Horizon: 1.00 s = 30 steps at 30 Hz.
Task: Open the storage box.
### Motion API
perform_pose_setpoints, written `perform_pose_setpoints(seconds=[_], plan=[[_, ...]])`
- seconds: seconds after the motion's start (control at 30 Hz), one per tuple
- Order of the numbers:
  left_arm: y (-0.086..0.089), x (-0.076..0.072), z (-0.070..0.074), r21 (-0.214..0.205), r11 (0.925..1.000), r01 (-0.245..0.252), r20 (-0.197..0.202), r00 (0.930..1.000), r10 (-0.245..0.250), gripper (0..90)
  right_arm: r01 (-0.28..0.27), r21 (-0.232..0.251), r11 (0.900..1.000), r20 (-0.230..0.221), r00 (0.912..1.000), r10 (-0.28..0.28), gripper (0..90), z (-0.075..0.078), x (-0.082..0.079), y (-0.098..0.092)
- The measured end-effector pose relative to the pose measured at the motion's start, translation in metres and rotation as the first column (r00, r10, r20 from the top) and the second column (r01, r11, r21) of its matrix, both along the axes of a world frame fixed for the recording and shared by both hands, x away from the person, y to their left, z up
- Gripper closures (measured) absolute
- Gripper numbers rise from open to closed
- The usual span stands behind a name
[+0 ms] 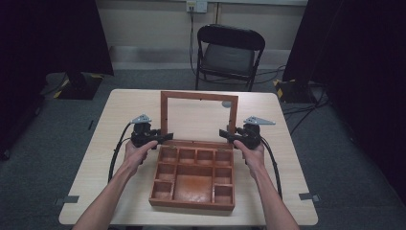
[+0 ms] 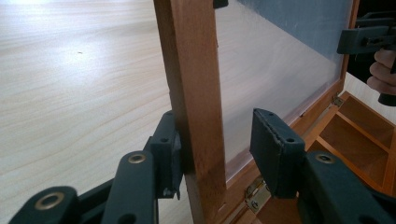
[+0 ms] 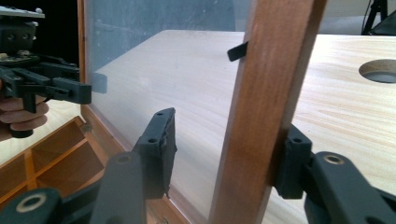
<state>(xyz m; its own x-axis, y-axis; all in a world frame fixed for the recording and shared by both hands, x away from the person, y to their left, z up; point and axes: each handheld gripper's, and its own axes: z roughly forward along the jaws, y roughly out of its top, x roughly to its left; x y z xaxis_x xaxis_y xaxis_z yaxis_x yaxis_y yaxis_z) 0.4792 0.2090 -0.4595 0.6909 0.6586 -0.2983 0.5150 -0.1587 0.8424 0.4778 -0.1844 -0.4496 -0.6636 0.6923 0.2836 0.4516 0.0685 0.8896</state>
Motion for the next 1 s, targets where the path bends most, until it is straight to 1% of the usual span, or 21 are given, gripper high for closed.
perform_pose_setpoints(seconds=[0.13,0.2,0.3,0.4,0.53,0.6,0.63,0.67,0.7,0.77,0.87,0.9,0.93,0.97,1.0], plan=[[0.0,0.0,0.0,0.009,0.9999,-0.013,-0.006,0.9999,0.013,53.3,0.013,0.004,0.9999,-0.007,0.9999,-0.013,47.5,-0.002,0.002,0.002],[0.0,0.001,-0.001,0.017,0.9997,-0.02,0.002,0.9998,0.019,52.8,0.016,0.007,0.9998,-0.009,0.9998,-0.016,46.9,-0.003,0.003,0.002],[0.0,0.002,-0.002,0.014,0.9997,-0.019,-0.008,0.9998,0.019,52.1,0.022,0.019,0.9996,-0.02,0.9996,-0.022,46.4,-0.005,0.005,0.002],[0.0,0.002,-0.002,0.005,0.9996,-0.026,-0.015,0.9995,0.026,51.9,0.029,0.021,0.9994,-0.026,0.9992,-0.028,45.8,-0.007,0.007,0.002],[0.0,0.003,-0.003,0.005,0.9997,-0.025,-0.021,0.9995,0.025,51.0,0.036,0.018,0.9992,-0.032,0.9989,-0.035,43.7,-0.008,0.008,0.003],[0.0,0.003,-0.004,0.003,0.9997,-0.023,-0.031,0.9992,0.024,50.7,0.036,0.008,0.9993,-0.034,0.9988,-0.036,41.0,-0.009,0.008,0.005],[0.0,0.003,-0.005,0.006,0.9998,-0.02,-0.04,0.999,0.02,49.8,0.034,0.001,0.9994,-0.042,0.9985,-0.034,37.1,-0.011,0.009,0.008],[0.0,0.003,-0.005,0.006,0.9998,-0.02,-0.04,0.999,0.02,49.3,0.034,0.001,0.9994,-0.042,0.9985,-0.034,37.1,-0.011,0.009,0.008],[0.001,0.003,-0.005,0.013,0.9998,-0.014,-0.043,0.999,0.014,49.3,0.035,-0.002,0.9994,-0.047,0.9983,-0.035,35.8,-0.011,0.009,0.009],[0.0,0.002,-0.005,0.027,0.9996,-0.009,-0.048,0.9988,0.011,46.5,0.033,-0.009,0.9994,-0.057,0.9978,-0.033,33.0,-0.014,0.01,0.013],[0.001,0.003,-0.006,0.027,0.9996,-0.009,-0.064,0.9979,0.011,45.6,0.038,-0.019,0.9991,-0.058,0.9976,-0.039,31.5,-0.015,0.011,0.014],[0.001,0.003,-0.006,0.032,0.9994,-0.009,-0.064,0.9979,0.011,45.5,0.037,-0.015,0.9992,-0.064,0.9972,-0.038,30.6,-0.016,0.012,0.015],[0.0,0.003,-0.007,0.021,0.9997,-0.011,-0.065,0.9978,0.013,45.0,0.041,-0.019,0.999,-0.066,0.9969,-0.042,29.5,-0.016,0.012,0.016],[0.0,0.004,-0.007,0.019,0.9998,-0.011,-0.069,0.9976,0.012,42.6,0.036,-0.023,0.9991,-0.082,0.9959,-0.038,25.9,-0.016,0.014,0.017],[0.0,0.005,-0.008,0.014,0.9998,-0.017,-0.071,0.9973,0.018,42.6,0.036,-0.023,0.9991,-0.082,0.9959,-0.038,25.9,-0.016,0.014,0.017]])
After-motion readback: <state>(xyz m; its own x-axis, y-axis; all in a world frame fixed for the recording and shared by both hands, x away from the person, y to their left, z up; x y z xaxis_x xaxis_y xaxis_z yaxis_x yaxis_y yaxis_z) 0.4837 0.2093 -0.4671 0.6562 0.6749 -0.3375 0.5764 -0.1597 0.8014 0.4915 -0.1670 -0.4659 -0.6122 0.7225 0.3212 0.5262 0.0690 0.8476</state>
